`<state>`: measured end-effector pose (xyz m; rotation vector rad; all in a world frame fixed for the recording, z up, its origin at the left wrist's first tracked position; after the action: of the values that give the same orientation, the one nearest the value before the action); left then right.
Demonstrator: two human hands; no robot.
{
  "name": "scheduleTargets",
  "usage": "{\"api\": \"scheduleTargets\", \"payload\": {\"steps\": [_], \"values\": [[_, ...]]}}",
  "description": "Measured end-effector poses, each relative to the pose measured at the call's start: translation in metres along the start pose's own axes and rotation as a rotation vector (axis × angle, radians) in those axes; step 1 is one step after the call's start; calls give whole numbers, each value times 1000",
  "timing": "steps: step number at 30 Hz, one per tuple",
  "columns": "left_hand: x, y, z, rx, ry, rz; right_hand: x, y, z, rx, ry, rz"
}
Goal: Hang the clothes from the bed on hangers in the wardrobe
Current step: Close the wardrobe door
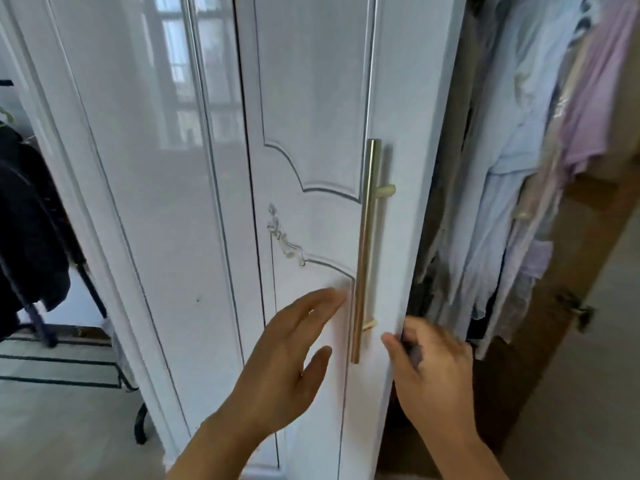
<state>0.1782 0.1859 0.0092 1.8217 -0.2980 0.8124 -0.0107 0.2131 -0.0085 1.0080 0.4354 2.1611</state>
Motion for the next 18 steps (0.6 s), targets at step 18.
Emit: {"api": "scheduleTargets", "payload": {"steps": [18], "values": [[-142,177,40,198,-270,-41,-64,182,-120,-232,307,217]]}}
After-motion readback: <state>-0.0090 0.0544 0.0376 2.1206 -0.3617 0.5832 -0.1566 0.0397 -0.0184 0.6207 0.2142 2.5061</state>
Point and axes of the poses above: each hand's wrist, its own y-axis towards the middle knuckle, its own x-axis out of the back of the hand, z = x × y, the point moved 1 cm from there along y, towards the middle knuckle, and after that the axes turned 13 degrees about -x, right-handed, at the moved point
